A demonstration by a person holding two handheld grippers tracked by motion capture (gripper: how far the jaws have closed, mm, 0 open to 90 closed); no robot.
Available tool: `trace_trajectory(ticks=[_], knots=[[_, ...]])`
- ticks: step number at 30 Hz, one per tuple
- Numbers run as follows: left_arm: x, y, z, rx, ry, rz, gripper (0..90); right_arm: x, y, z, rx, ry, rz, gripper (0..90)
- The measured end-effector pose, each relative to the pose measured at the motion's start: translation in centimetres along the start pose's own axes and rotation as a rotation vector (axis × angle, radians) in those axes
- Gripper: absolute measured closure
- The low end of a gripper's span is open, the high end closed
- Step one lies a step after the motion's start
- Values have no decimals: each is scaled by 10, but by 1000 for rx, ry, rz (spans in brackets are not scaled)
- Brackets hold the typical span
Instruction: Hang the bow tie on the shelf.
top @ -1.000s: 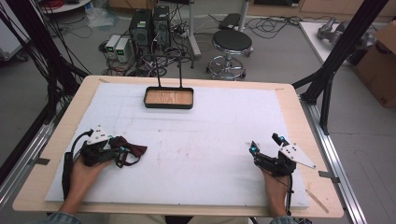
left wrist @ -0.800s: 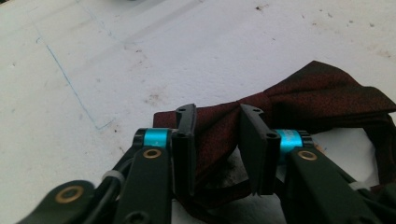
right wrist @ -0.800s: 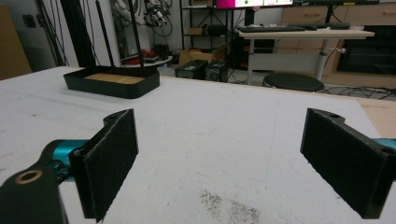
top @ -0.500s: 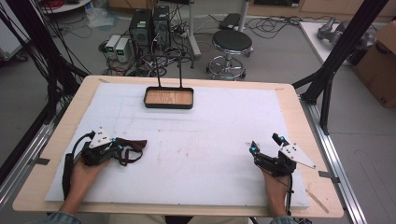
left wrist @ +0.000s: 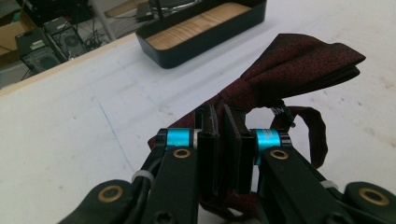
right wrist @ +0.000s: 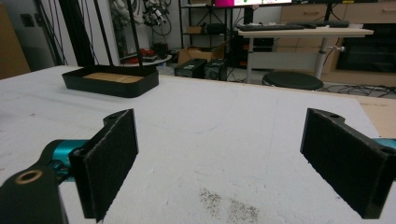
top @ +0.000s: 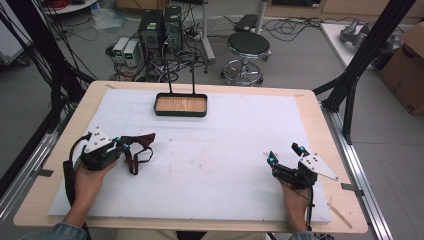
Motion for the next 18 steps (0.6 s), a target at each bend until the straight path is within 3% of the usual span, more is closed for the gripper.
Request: trace_trajectory(ticks=[3,9,18], knots=[[-3,5,1,4,7,6,836,0,0,0,0,2,-1,103],[-18,33,0,32,22,24,836,0,0,0,2,4,-2,104],[-32,73,-13,74,43,18,836,0,0,0,-1,6,-4,104]])
Point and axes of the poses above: each handheld gripper's, and its own axes: z roughly backward along the jaws, y roughly out of its top, x roughly to its right, the point moved 3 cm from there along -z, roughly forward along the jaws, and after that the axes turned 14 degrees about -x, right-handed, at the moved point
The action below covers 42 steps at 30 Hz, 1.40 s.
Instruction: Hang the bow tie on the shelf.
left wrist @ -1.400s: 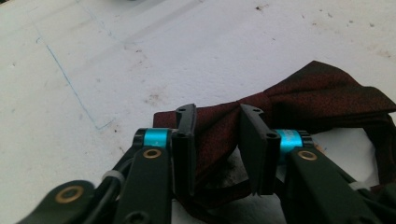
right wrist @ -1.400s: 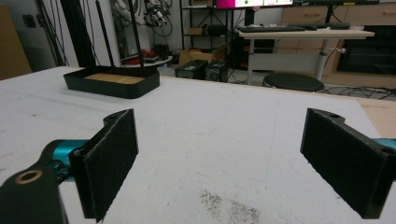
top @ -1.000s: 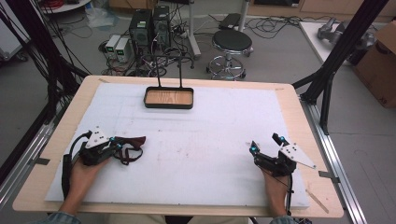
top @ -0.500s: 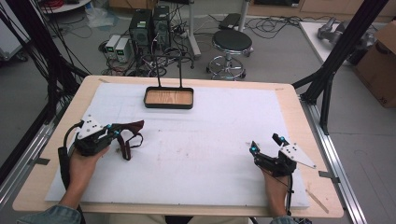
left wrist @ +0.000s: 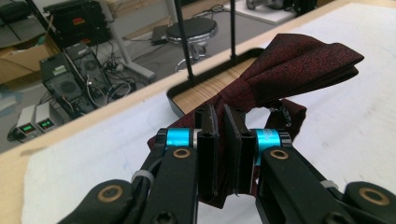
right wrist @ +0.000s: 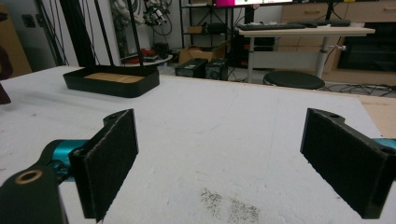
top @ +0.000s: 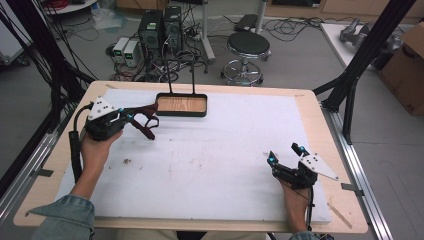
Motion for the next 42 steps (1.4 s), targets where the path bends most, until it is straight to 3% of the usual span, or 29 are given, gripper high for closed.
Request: trace_trajectory(ticks=[21,26,29,34,42], knots=[[-37,74,-33,72,50,64,836,1,0,0,-3,7,-9,103],[-44,82,-39,118,62,90,835,1,0,0,-4,8,-9,104],[-46,84,-43,113,59,98,835,1,0,0,-4,8,-9,103],[-54,95,-51,121,100,107,835,1,0,0,-4,8,-8,103],[-66,96,-66,99,116,145,833,1,0,-1,-2,11,-4,103]])
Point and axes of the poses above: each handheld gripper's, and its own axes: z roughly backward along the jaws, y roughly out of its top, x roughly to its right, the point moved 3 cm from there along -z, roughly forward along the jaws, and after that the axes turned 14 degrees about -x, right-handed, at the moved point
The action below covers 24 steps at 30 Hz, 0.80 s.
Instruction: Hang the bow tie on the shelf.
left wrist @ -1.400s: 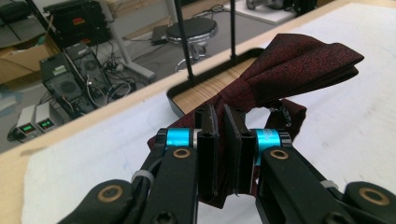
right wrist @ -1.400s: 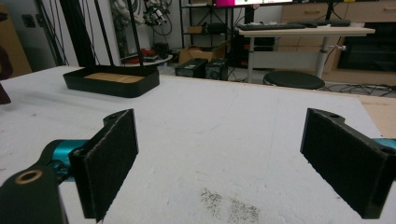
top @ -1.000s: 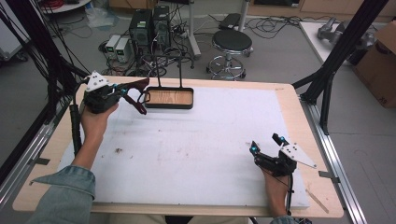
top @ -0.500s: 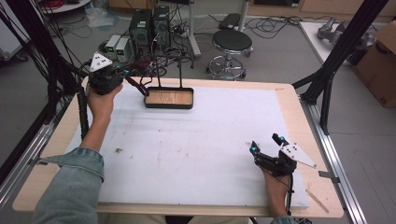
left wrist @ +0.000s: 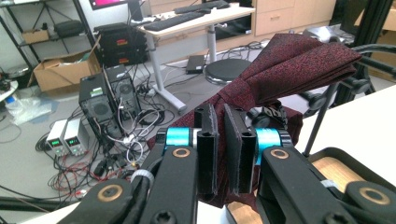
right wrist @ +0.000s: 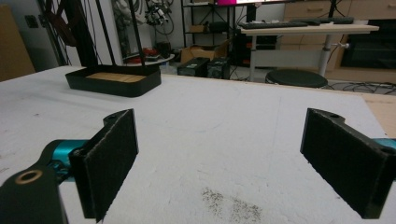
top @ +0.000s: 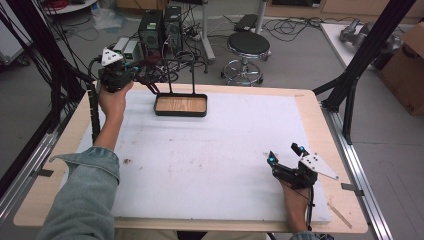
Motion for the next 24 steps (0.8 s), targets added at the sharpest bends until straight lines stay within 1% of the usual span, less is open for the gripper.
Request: trace_trajectory(ticks=[1,2,3,4,5,8,10,13,14,17,20,24], knots=[[0,0,0,0,0,0,833,0,0,0,0,1,1,104],[-3,-2,-3,-9,3,13,832,0,0,0,0,1,0,103],[-3,-2,-3,-9,3,13,831,0,0,0,0,1,0,103],[-6,-4,-5,-8,-5,33,831,0,0,0,-1,1,0,103],[-7,-5,-5,-12,-4,37,830,-1,0,0,-4,3,-4,103],[-9,-6,-6,-22,-1,39,824,-1,0,0,-5,4,-3,103],[-10,-10,-8,-30,0,39,822,-1,0,0,-5,3,-4,104],[-11,-14,-10,-33,-7,43,820,-1,0,0,-4,4,-1,104],[-11,-18,-11,-37,-12,42,820,-1,0,0,-5,4,-1,103],[-12,-23,-14,-44,-13,51,816,-1,0,0,-5,4,-1,104],[-13,-26,-15,-48,-20,58,812,-1,0,0,-5,4,-1,103],[-13,-26,-15,-46,-17,54,801,-1,0,0,-5,2,0,104]])
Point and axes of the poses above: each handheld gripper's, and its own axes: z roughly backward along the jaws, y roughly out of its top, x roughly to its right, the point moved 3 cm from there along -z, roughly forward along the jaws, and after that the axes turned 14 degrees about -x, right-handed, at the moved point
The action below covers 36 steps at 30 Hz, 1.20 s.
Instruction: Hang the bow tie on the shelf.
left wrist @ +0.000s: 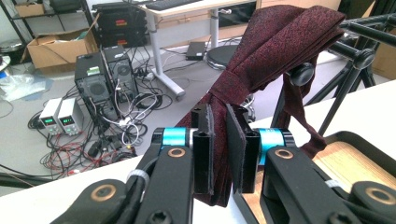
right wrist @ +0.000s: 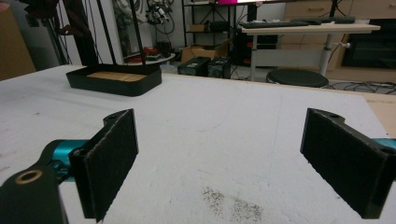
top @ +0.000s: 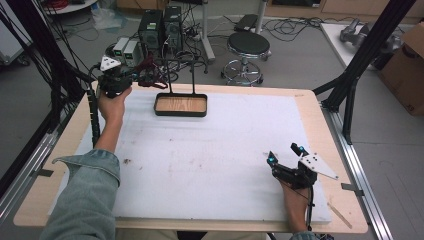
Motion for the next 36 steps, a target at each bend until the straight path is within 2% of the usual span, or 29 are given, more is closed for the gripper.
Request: trace_trajectory(ticks=[9,20,27,31,33,36], knots=[[1,-3,-4,-16,-16,-2,758,0,0,0,0,1,-2,104],[-2,-3,1,-5,-28,2,707,0,0,0,-2,-1,-3,104],[-3,-4,13,22,-69,6,629,0,0,0,1,0,-2,103],[-1,-7,22,51,-114,7,550,0,0,0,0,0,-3,104],[0,-9,26,54,-144,2,517,0,0,0,0,-1,-2,104],[5,-12,34,73,-161,-23,487,0,0,0,1,-2,-1,103]])
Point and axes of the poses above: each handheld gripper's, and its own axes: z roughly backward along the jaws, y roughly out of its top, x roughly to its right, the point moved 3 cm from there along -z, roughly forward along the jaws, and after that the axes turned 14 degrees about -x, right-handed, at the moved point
